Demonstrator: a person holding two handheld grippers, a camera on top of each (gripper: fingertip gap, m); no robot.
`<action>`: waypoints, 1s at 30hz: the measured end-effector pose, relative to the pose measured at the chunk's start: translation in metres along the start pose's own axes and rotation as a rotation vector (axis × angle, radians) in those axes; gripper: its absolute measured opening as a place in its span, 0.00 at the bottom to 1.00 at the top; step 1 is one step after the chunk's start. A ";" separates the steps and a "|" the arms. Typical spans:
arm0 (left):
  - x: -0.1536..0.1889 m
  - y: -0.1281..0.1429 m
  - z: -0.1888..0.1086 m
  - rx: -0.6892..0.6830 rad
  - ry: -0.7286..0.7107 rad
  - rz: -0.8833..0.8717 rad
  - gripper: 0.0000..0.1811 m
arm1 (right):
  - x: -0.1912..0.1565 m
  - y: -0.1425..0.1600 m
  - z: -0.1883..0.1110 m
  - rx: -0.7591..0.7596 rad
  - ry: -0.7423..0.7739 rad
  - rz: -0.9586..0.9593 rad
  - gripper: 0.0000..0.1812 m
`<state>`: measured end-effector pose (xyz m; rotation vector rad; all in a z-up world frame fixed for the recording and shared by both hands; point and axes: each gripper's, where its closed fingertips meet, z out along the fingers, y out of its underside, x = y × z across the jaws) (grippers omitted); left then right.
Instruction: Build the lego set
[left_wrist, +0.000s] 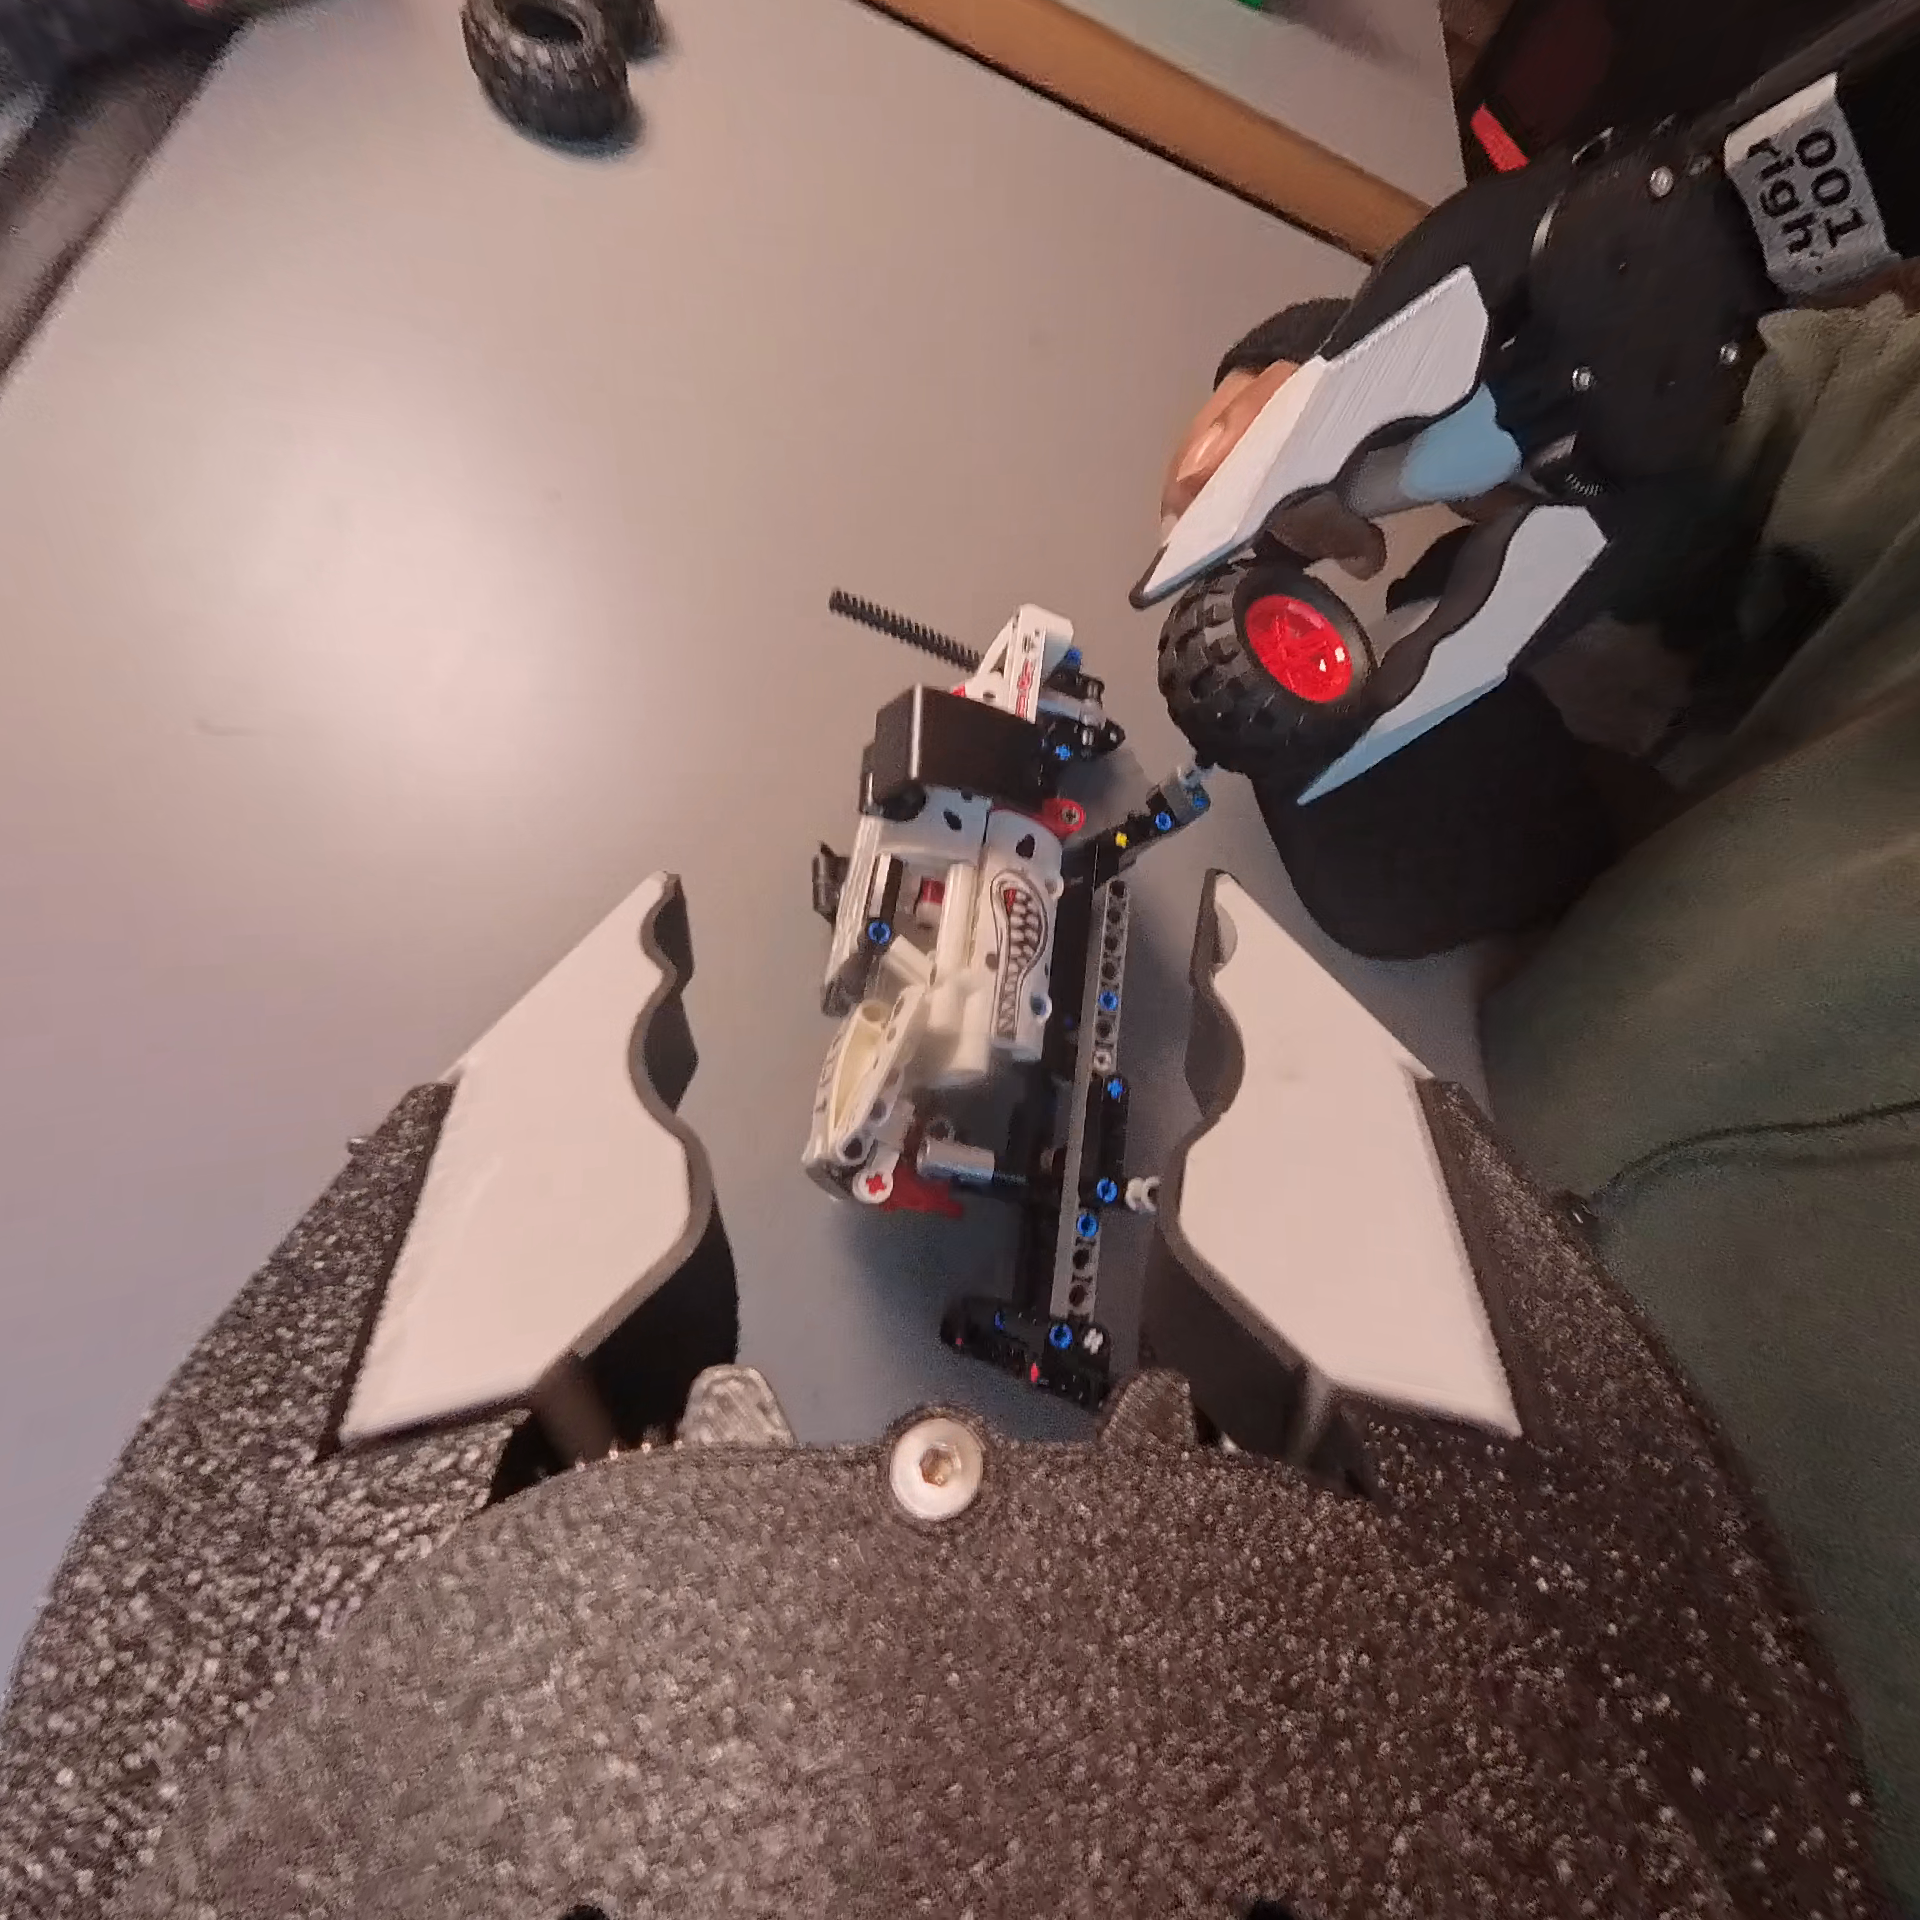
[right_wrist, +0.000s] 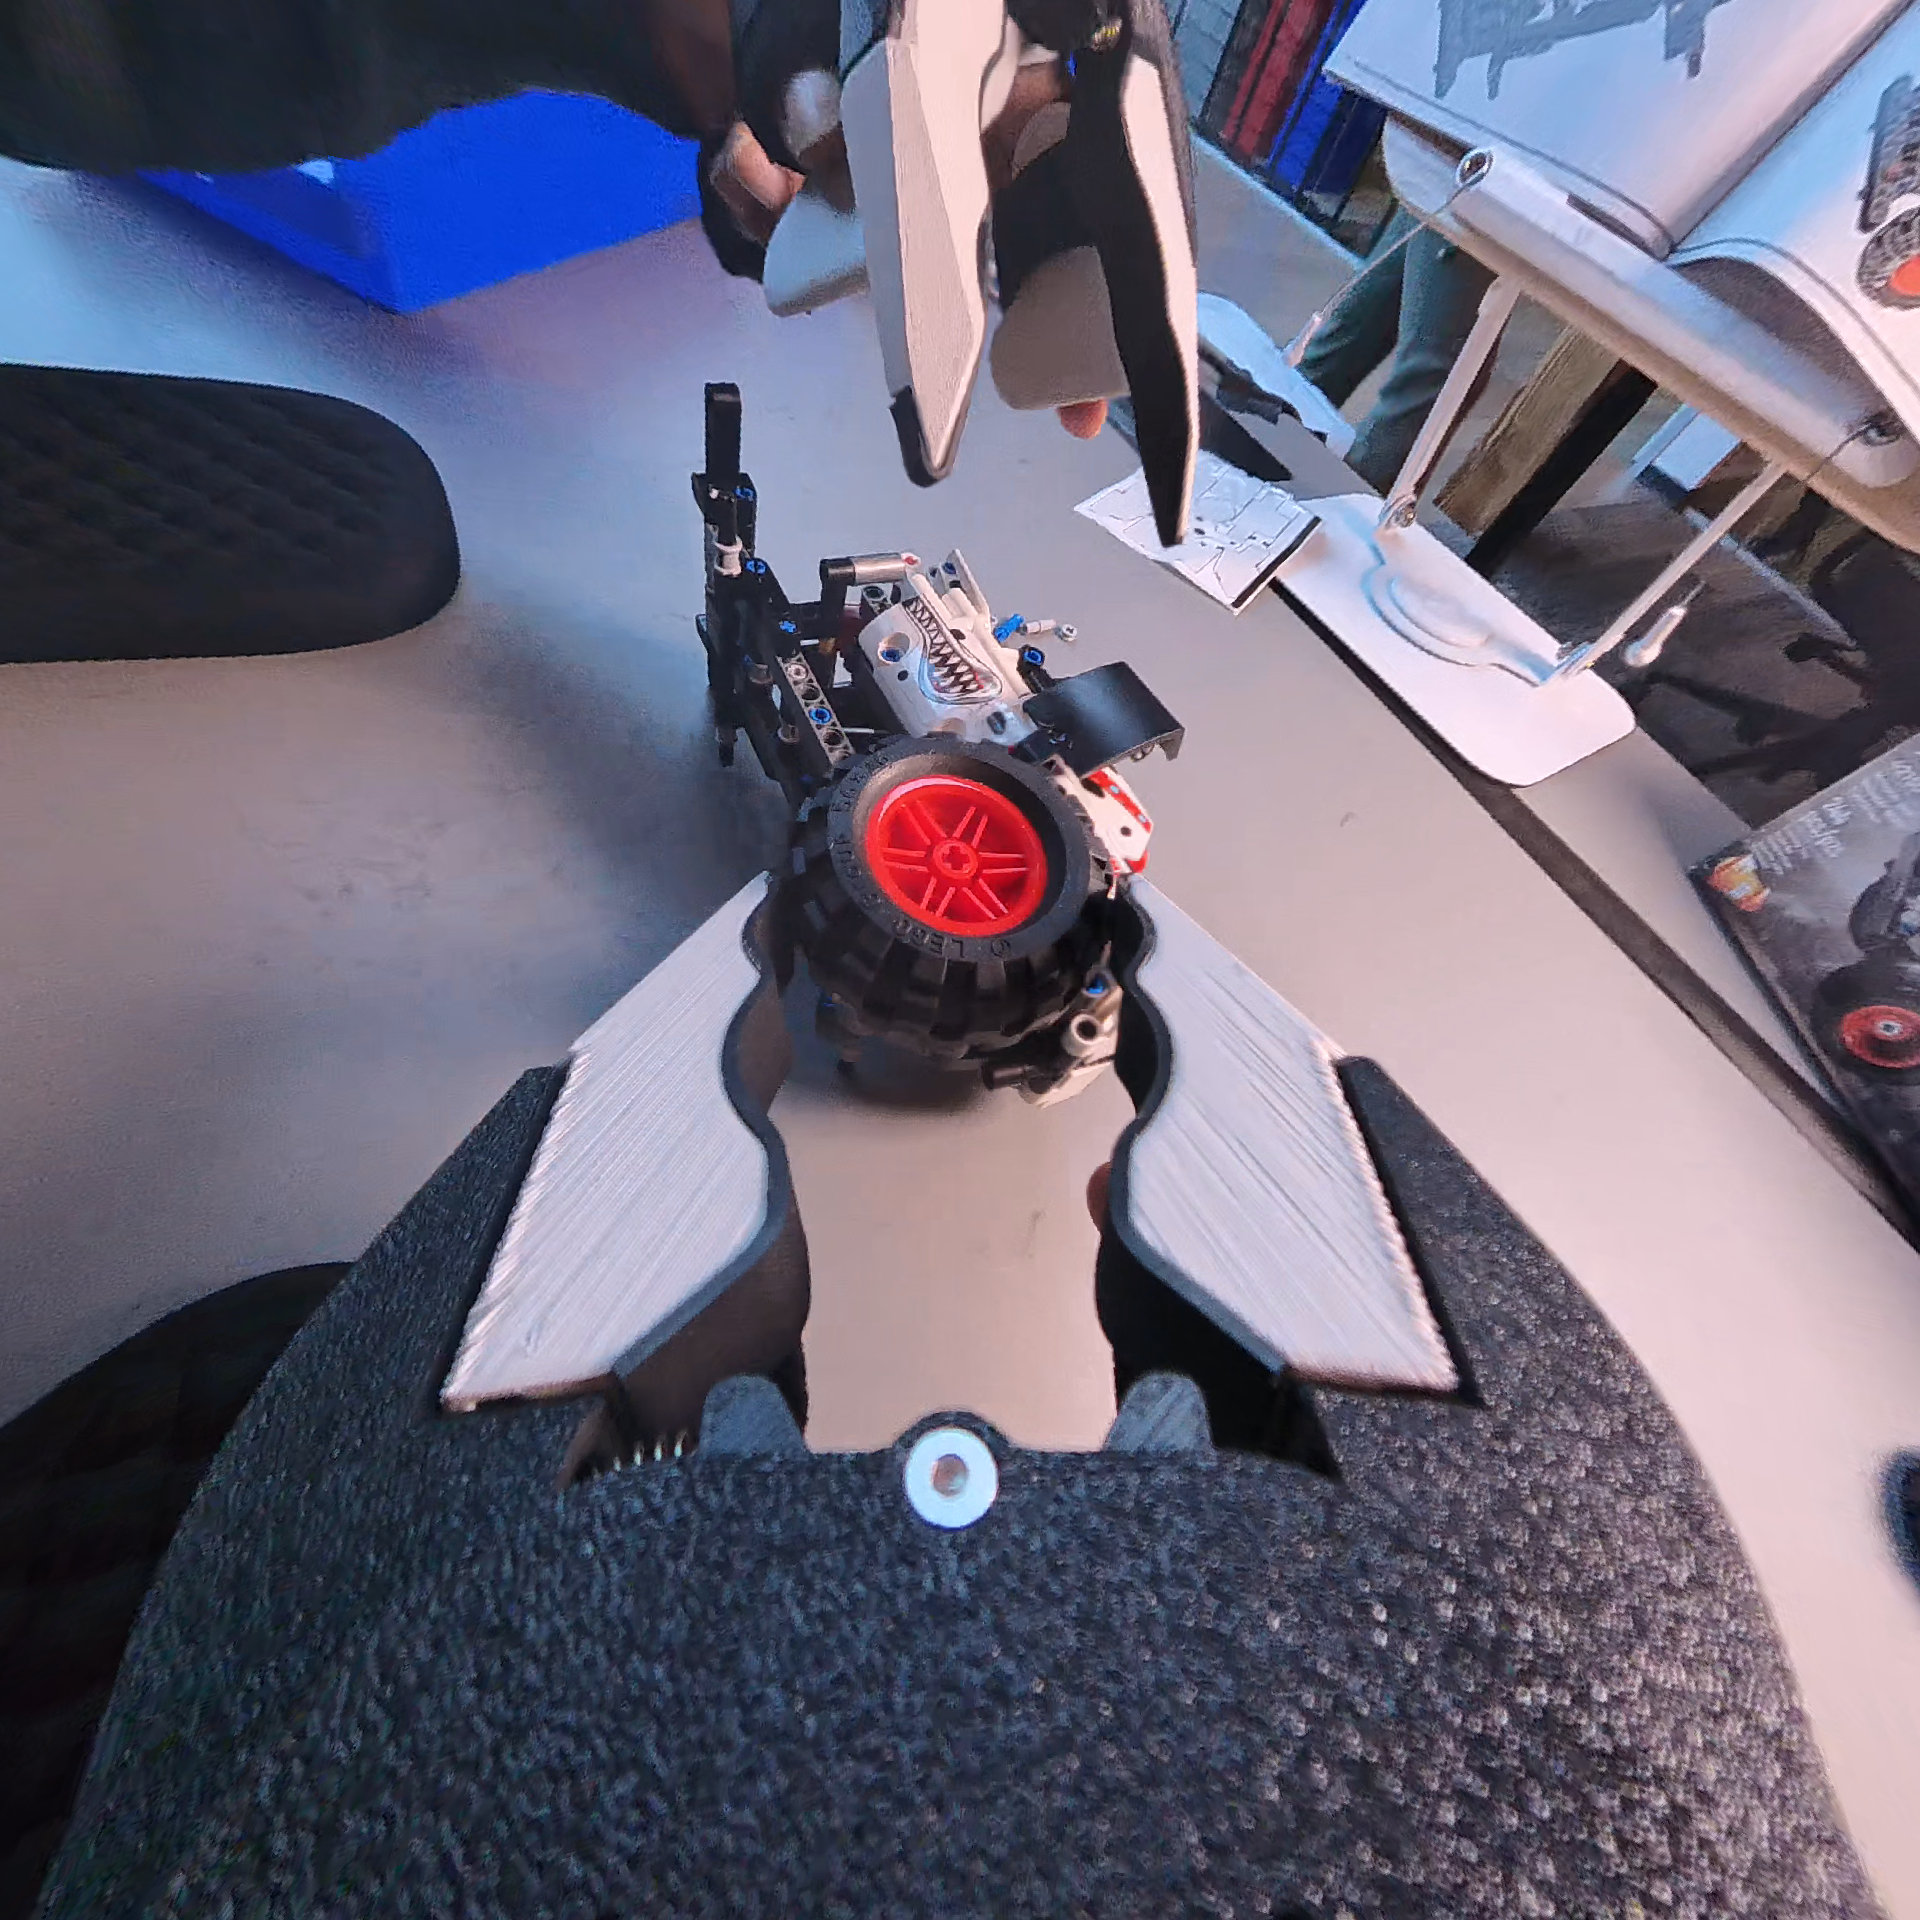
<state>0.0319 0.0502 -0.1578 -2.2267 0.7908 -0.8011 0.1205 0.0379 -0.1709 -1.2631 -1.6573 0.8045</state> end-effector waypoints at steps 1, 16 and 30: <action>0.000 0.010 0.002 -0.032 0.060 -0.042 0.55 | -0.002 0.001 0.002 -0.005 -0.008 0.012 0.33; 0.040 0.060 0.024 -0.132 0.187 -0.230 0.49 | -0.012 0.010 0.008 0.005 -0.002 -0.004 0.33; 0.076 0.074 0.019 -0.079 0.204 -0.280 0.41 | -0.021 0.014 -0.008 0.002 -0.042 0.013 0.33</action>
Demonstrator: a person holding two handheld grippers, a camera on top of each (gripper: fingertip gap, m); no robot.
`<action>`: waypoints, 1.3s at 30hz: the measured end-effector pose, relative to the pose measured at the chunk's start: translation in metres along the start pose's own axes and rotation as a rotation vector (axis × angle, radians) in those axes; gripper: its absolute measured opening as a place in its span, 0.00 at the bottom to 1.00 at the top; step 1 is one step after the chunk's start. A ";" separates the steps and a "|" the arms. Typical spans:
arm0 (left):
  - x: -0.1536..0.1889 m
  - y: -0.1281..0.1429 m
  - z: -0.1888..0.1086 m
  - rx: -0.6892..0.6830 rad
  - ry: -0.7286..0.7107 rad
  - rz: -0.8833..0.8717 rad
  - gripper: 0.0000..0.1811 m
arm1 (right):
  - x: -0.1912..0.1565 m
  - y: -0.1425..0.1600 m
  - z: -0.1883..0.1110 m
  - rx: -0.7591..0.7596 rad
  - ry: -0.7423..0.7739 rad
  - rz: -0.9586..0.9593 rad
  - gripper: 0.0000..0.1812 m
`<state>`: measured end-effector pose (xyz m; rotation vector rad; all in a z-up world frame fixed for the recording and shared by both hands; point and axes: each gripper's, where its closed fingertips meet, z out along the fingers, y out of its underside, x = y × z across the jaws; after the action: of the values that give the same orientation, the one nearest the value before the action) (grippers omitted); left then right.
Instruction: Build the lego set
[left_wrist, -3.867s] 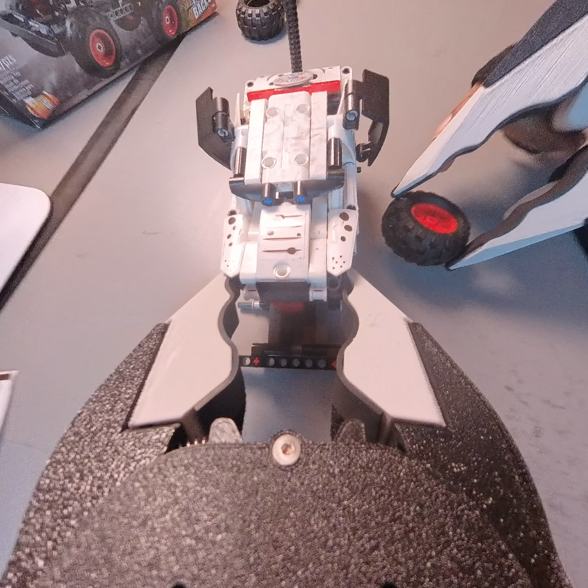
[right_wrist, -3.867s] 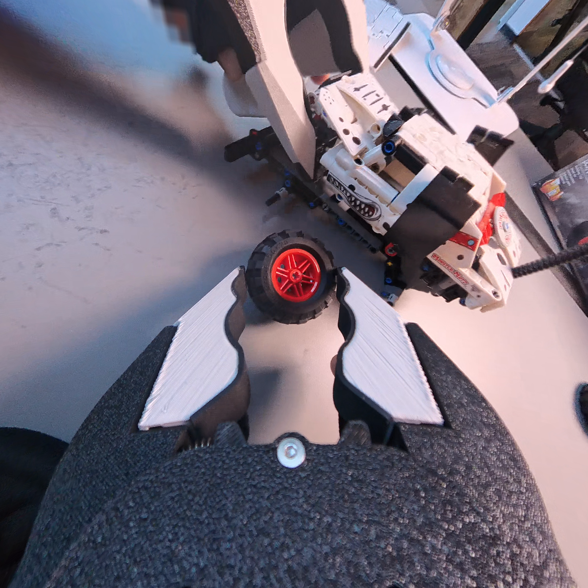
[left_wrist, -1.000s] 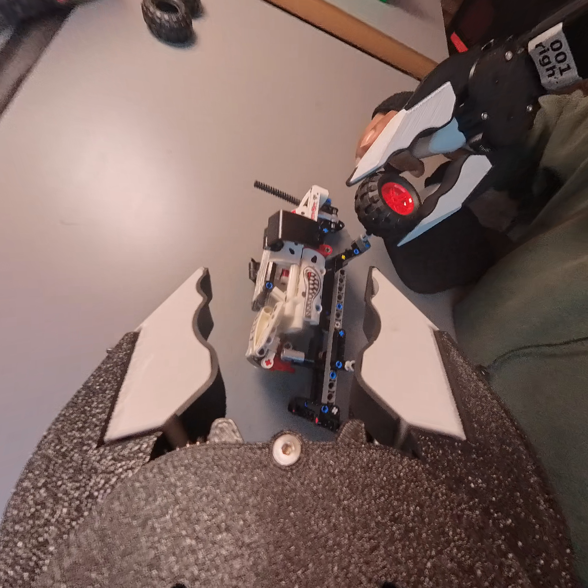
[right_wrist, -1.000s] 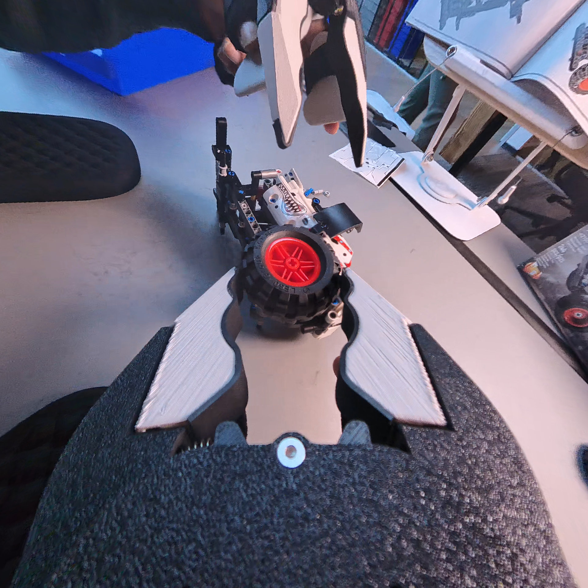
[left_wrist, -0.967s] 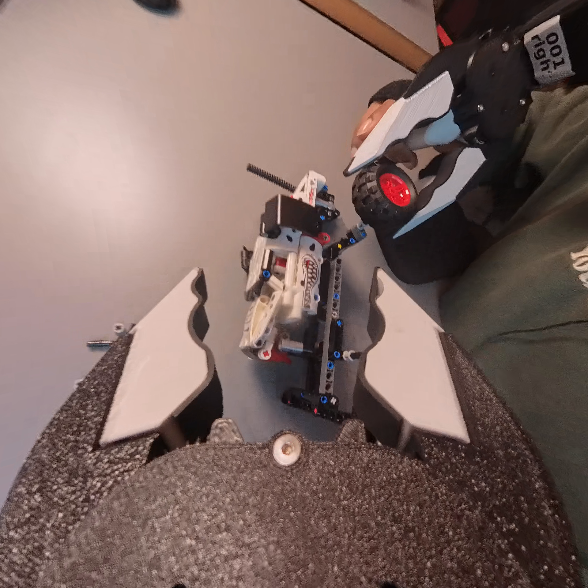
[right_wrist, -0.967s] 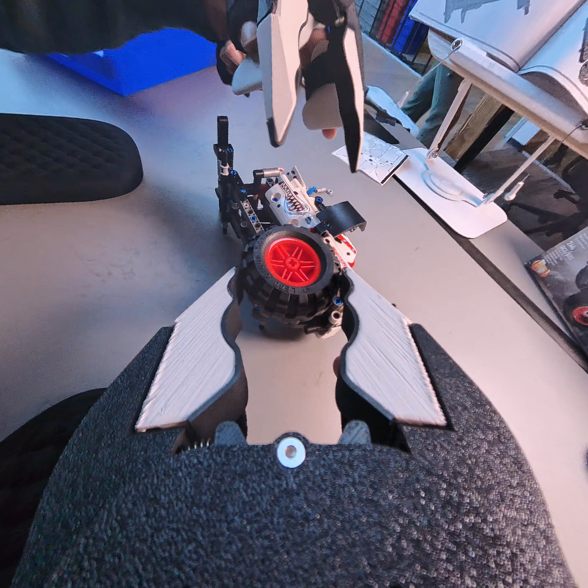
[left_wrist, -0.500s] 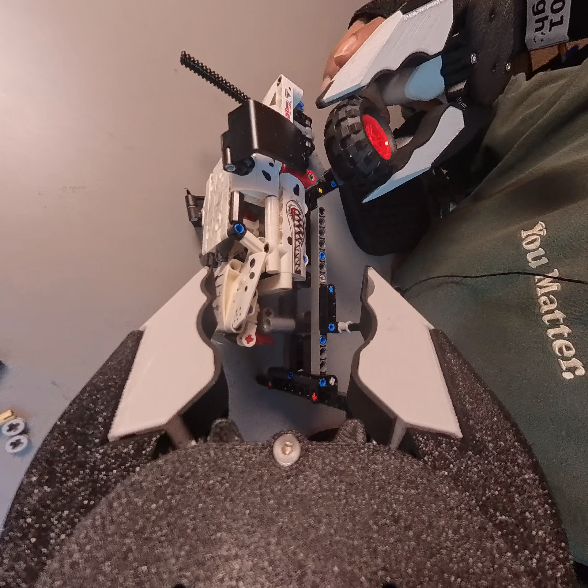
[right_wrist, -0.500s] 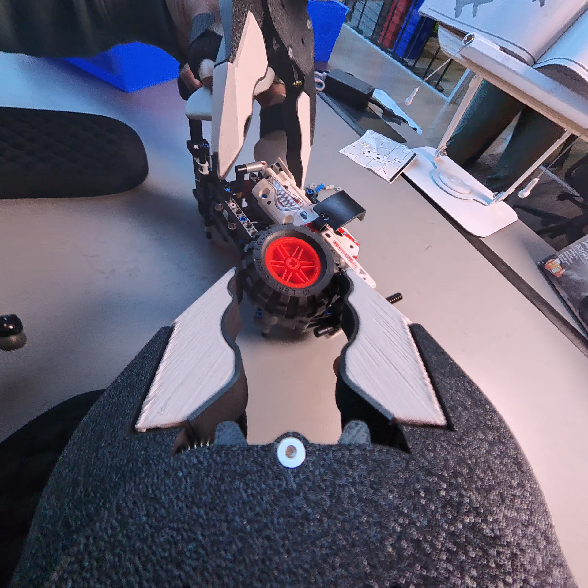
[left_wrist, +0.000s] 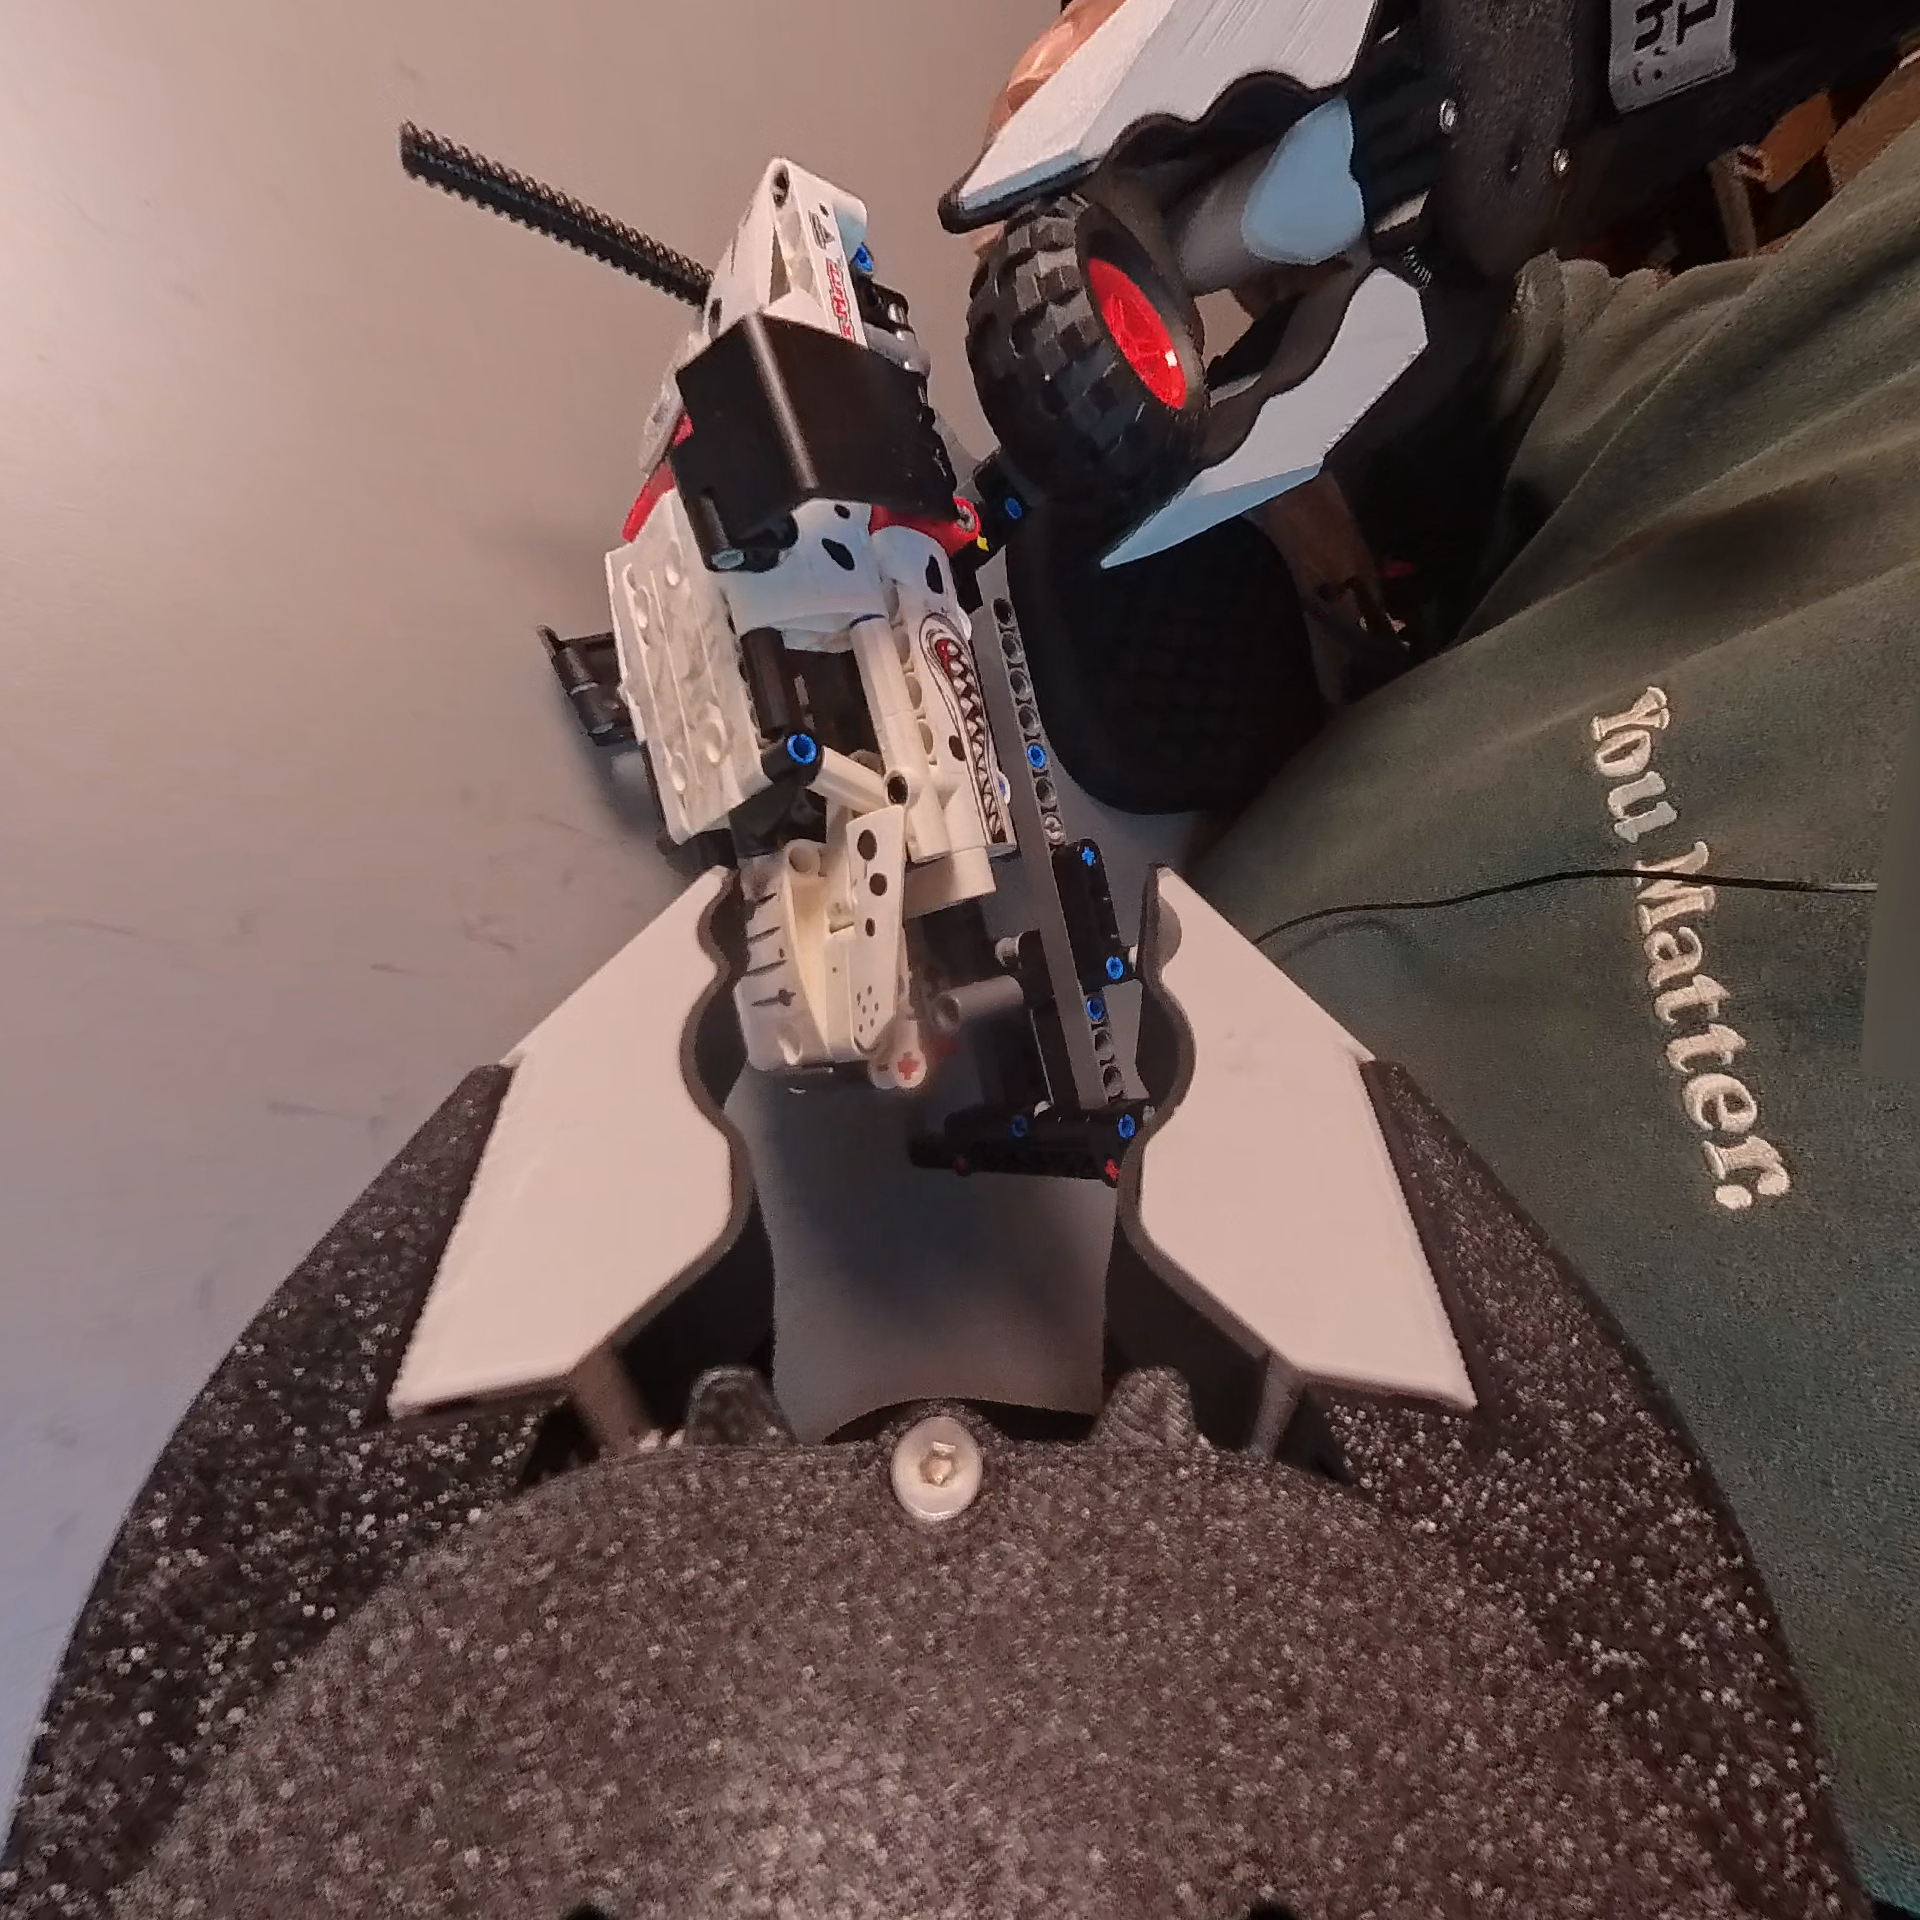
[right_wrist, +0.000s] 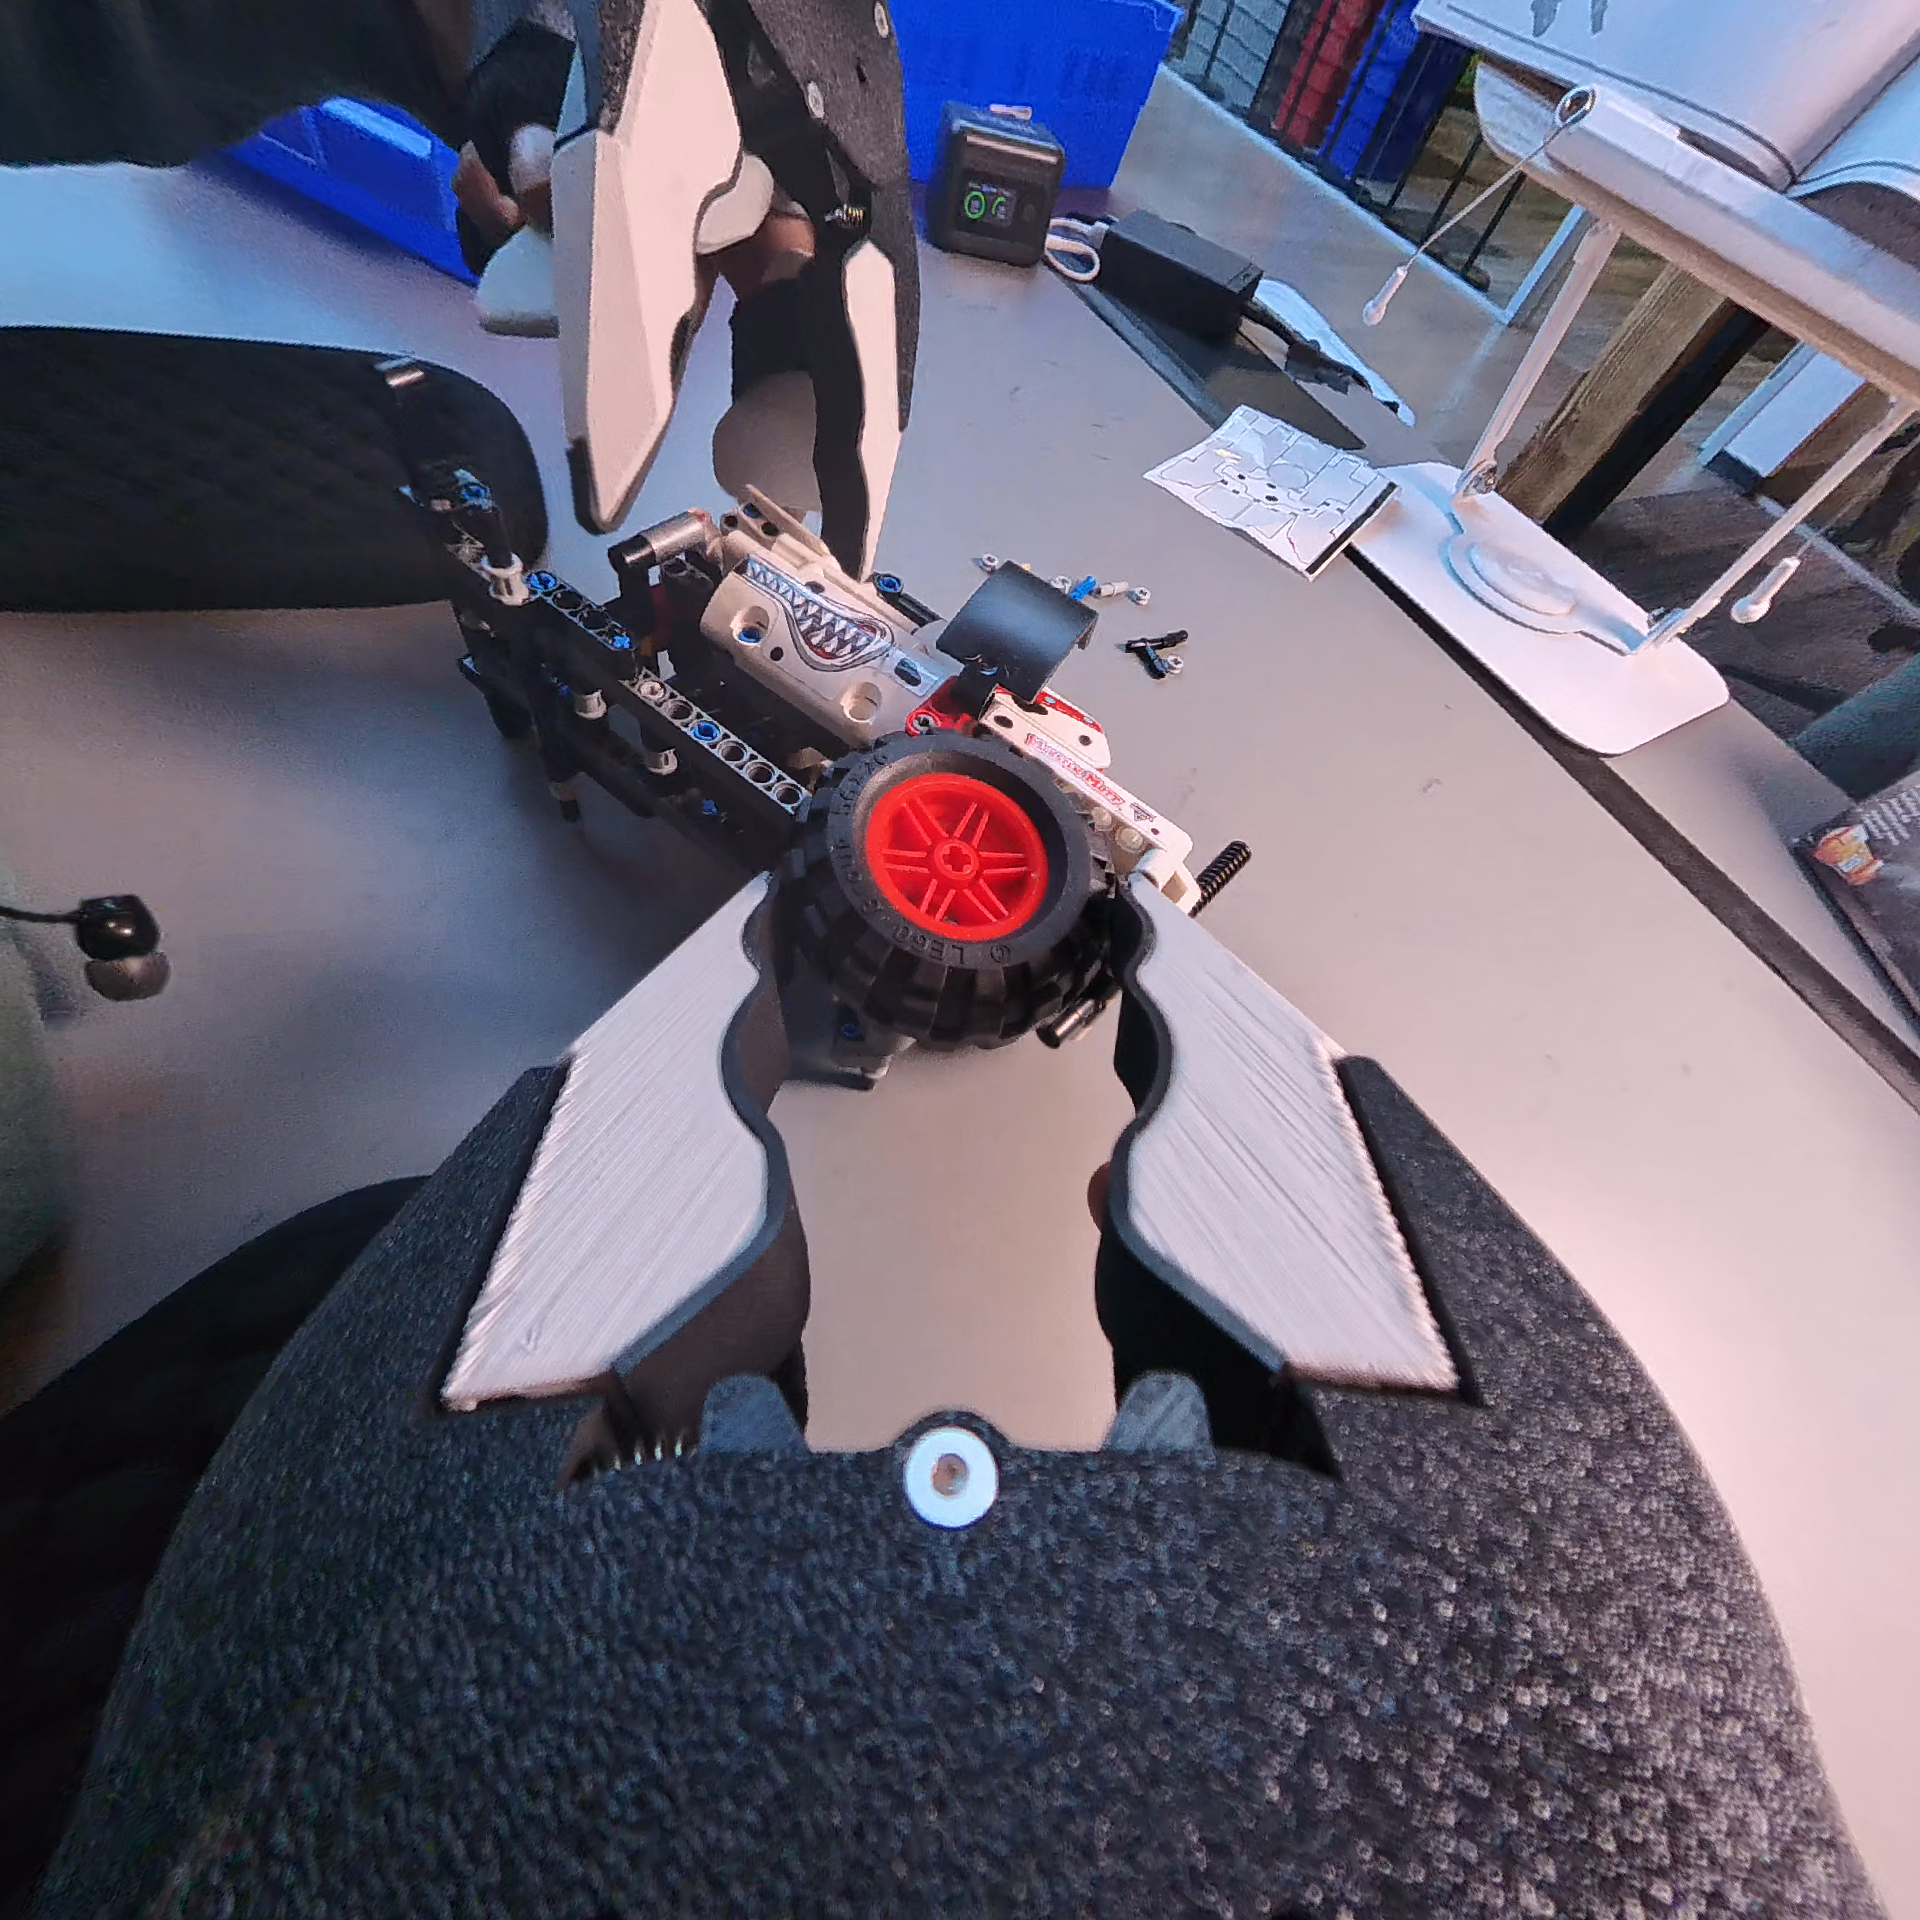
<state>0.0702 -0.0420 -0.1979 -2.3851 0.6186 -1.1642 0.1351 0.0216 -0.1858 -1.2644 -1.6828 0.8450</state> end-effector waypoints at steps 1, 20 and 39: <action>0.000 -0.004 -0.002 0.017 -0.003 0.004 0.40 | 0.000 0.000 -0.001 -0.006 -0.001 -0.004 0.33; 0.041 0.055 0.006 0.022 -0.123 0.022 0.28 | -0.076 -0.013 -0.013 0.026 -0.165 -0.037 0.33; 0.045 0.060 0.006 0.076 -0.074 0.013 0.28 | -0.083 -0.011 -0.013 -0.046 -0.146 -0.076 0.33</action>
<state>0.0878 -0.1145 -0.2058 -2.3449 0.5553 -1.0692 0.1536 -0.0608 -0.1897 -1.1862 -1.8635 0.8752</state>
